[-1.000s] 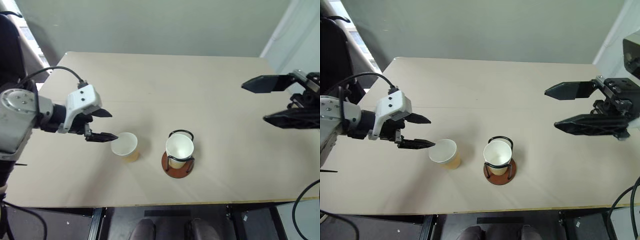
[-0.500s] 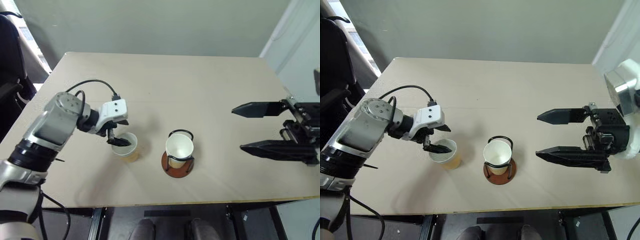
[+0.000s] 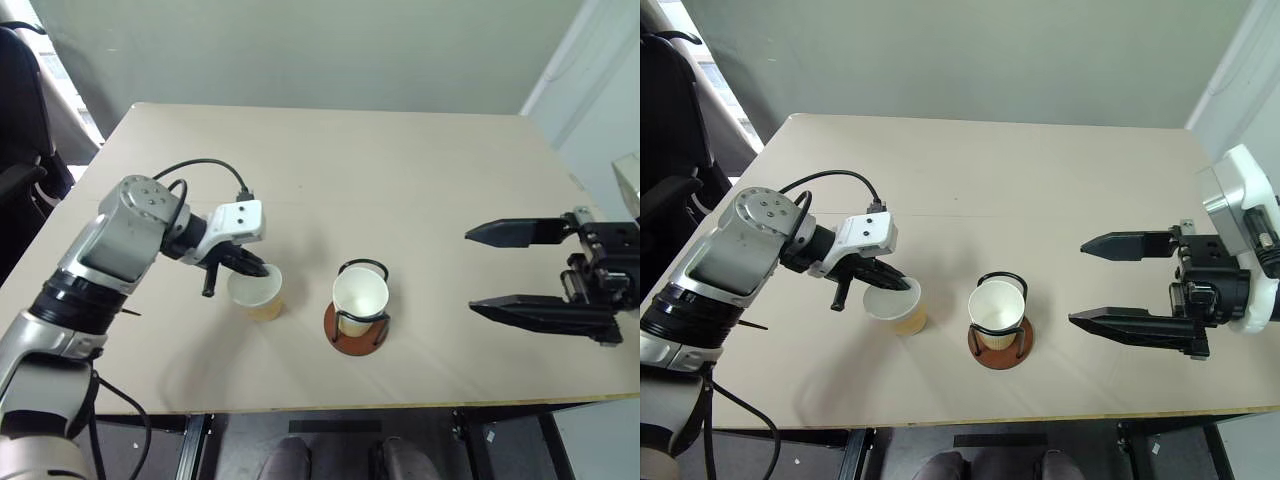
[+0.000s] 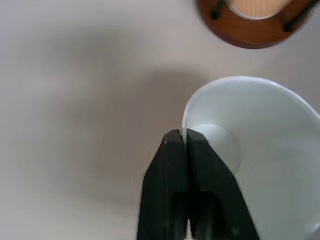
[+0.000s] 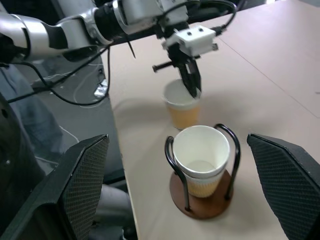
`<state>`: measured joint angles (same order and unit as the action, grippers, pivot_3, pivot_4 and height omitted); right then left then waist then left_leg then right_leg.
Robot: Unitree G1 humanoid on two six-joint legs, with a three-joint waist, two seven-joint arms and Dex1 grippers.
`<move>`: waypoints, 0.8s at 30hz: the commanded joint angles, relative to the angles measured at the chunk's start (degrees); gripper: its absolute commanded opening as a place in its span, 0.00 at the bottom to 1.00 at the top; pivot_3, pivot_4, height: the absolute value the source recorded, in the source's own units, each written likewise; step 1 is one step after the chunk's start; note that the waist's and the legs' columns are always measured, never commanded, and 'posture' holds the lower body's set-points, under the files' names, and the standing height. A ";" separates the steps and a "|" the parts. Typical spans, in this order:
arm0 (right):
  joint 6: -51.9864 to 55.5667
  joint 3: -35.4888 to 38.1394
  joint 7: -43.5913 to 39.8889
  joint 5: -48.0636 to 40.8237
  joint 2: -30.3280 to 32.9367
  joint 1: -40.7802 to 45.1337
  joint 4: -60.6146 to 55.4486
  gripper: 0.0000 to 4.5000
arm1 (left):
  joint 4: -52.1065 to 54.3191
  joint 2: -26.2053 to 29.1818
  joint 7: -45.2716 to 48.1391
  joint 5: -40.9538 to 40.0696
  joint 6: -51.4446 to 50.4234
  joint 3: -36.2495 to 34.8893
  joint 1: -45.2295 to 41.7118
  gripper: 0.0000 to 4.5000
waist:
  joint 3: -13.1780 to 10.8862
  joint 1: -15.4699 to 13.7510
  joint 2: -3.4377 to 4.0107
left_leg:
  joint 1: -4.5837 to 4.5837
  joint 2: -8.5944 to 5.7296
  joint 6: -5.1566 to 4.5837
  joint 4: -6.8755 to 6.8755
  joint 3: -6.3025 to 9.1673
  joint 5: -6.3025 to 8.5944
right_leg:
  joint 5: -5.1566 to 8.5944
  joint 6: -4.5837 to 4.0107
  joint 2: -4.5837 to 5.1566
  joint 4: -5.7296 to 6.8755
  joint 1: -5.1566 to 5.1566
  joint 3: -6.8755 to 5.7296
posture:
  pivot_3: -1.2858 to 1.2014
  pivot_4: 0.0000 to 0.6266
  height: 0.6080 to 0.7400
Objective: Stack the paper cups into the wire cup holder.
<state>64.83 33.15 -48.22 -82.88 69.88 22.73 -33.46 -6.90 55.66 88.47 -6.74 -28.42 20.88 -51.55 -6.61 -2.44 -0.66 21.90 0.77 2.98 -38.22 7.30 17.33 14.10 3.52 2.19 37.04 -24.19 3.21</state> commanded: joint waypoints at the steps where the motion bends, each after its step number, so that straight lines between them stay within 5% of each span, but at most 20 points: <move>1: -1.16 4.24 -1.96 0.24 2.18 -0.66 0.86 1.00 | -0.93 -0.75 4.02 -6.77 1.90 -3.94 -6.28 0.02 | 0.00 -0.17 -0.02 | 0.01 0.00 -0.01 0.00 0.01 0.00 | 0.00 0.01 0.00 -0.01 0.00 0.00 | 0.52 0.24 1.00; 8: -3.04 5.70 -5.72 5.07 4.42 -2.01 2.83 1.00 | -8.48 0.13 4.03 -29.52 6.85 0.46 -23.05 0.02 | 0.01 -0.52 -0.03 | 0.08 -0.01 -0.19 -0.07 -0.05 0.10 | -0.05 0.09 0.08 -0.09 0.00 0.03 | 0.52 0.24 1.00; 14: -3.61 6.82 -5.98 6.77 4.29 -3.18 1.62 1.00 | -13.94 -6.30 4.03 -44.30 10.13 4.17 -33.94 0.02 | 0.01 -0.80 -0.02 | 0.14 -0.04 -0.35 -0.12 -0.11 0.20 | -0.02 0.22 0.19 -0.14 0.00 0.07 | 0.52 0.24 1.00; 24: -0.95 13.17 -2.12 4.20 4.03 -7.14 -1.89 1.00 | -18.71 -11.12 4.03 -39.40 25.19 24.89 -37.54 0.02 | -0.04 -0.84 0.06 | 0.37 -0.14 -0.63 -0.74 -0.35 0.36 | -0.12 0.68 0.17 -0.18 0.04 0.19 | 0.52 0.24 1.00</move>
<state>63.55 42.73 -51.35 -77.58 73.38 15.65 -34.71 -25.07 44.65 90.21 -46.91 -6.39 44.91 -86.58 -6.65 -3.28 -0.60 22.31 0.66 2.32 -39.04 7.02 17.72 13.98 4.23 2.43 36.87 -24.15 3.42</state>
